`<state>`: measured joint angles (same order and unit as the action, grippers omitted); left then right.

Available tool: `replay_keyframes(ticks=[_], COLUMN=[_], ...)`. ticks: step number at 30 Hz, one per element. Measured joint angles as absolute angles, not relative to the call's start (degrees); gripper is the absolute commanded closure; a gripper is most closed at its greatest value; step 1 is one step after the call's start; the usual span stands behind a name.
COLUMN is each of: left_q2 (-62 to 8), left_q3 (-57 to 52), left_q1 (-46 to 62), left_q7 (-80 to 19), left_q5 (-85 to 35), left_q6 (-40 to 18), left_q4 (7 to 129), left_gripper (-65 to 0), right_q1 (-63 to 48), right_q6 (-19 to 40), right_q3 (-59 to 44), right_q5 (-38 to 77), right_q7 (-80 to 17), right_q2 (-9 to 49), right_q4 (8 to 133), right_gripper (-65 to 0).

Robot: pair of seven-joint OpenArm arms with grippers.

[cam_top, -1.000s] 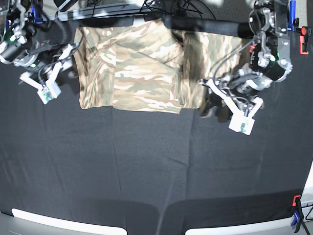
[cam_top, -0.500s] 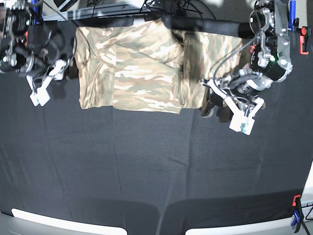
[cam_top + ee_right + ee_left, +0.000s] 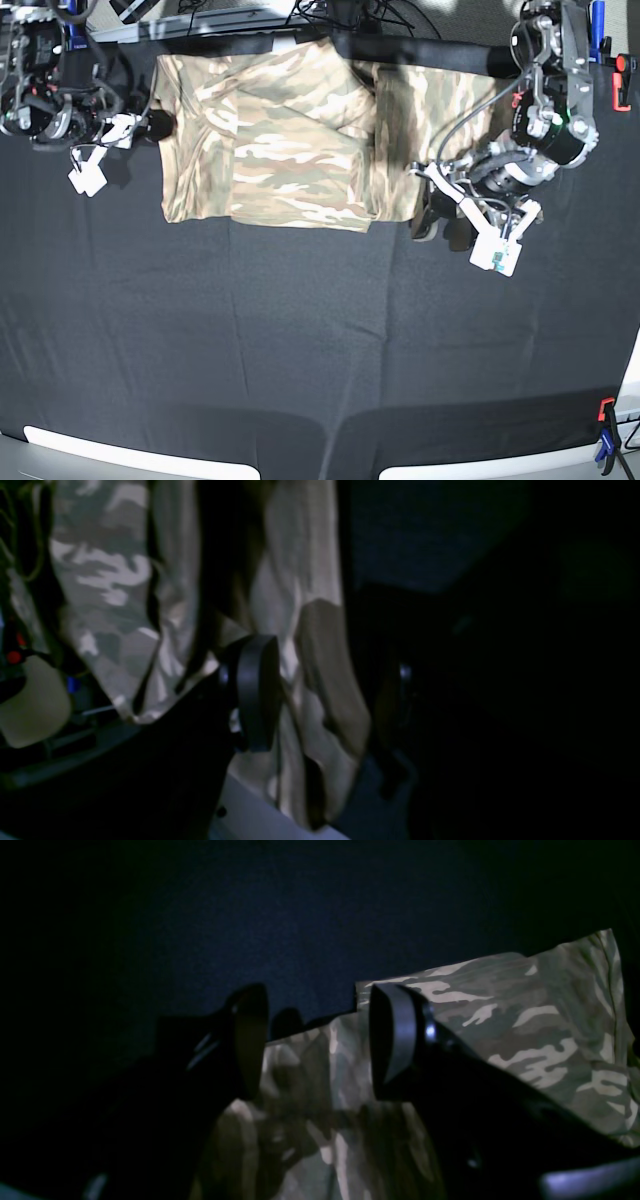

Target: Layout the t-shirt on the table in an organized manner, then fold the t-shirt properly

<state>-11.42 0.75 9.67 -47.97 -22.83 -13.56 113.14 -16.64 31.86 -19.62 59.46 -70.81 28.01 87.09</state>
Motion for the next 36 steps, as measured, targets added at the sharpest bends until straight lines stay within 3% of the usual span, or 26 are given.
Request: replay_keyframes(ticks=[12, 18, 36], left_q2=[-11.4, -11.4, -11.4], left_q3=[0.8, 0.8, 0.8], left_q1=[9.7, 10.0, 10.0], left_q7=[-47.9, -47.8, -47.8], left_q5=[-22.8, -22.9, -22.8], left_q6=[-13.6, -13.6, -13.6], left_q4=[113.1, 113.1, 113.1], left_gripper=[-30.1, -30.1, -30.1], right_q1=[-16.3, -16.3, -16.3], right_q6=[32.6, 36.4, 38.2], right_q3=[-19.7, -19.7, -19.6], right_q5=[58.8, 59.4, 66.2], right_q7=[-70.6, -70.6, -74.0], right_q2=[22.3, 21.0, 21.1], right_q4=[87.1, 87.1, 87.0], right_gripper=[-28.6, -28.6, -28.6])
